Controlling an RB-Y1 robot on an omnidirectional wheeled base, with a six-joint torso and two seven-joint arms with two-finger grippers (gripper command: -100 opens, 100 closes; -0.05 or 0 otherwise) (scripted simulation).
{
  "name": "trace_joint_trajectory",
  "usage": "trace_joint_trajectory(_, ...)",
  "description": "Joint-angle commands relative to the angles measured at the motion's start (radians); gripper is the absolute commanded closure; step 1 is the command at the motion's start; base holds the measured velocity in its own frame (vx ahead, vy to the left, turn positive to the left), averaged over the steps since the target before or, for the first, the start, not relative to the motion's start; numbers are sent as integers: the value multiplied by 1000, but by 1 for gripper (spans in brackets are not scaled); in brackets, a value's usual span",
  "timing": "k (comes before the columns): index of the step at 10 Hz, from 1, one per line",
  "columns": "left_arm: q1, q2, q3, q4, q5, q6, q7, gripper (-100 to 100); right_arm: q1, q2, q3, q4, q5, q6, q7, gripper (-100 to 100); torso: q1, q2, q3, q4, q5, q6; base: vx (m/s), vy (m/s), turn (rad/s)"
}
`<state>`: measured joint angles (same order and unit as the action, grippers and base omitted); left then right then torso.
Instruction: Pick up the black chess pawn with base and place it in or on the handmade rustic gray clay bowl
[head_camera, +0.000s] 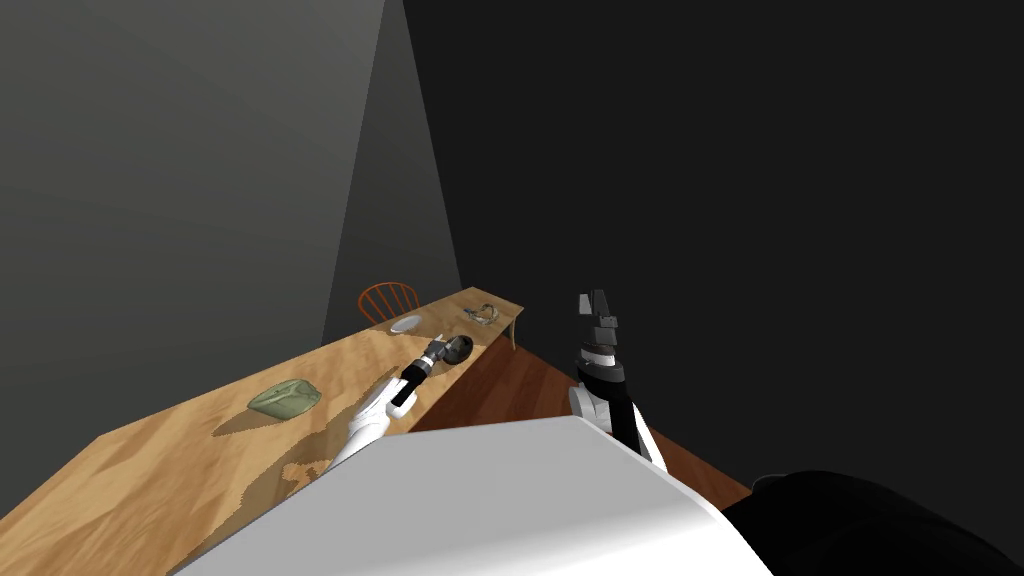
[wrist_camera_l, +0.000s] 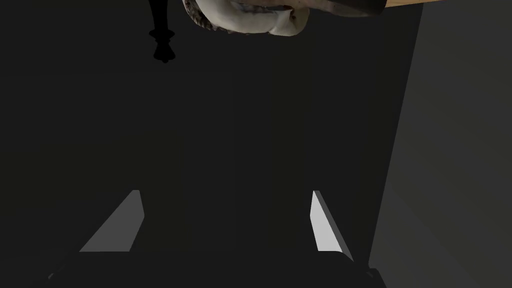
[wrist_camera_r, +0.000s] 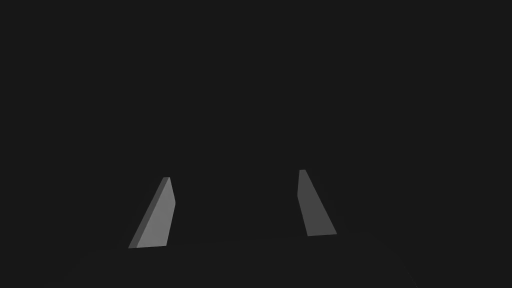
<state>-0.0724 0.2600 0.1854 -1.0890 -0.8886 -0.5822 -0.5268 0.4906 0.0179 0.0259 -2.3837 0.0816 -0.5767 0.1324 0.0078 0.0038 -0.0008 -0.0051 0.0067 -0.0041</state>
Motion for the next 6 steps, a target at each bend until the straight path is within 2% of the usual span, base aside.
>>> trace_joint_trajectory(1,0,0,0,0,0,0,0,0,0,0,0,0,0,0,0,0,0,0,0,0,0,0,0,0,0)
trace_joint_trajectory(6,0,0,0,0,0,0,0,0,0,0,0,0,0,0,0,0,0,-1,-1,0,0,0,0,0,0)
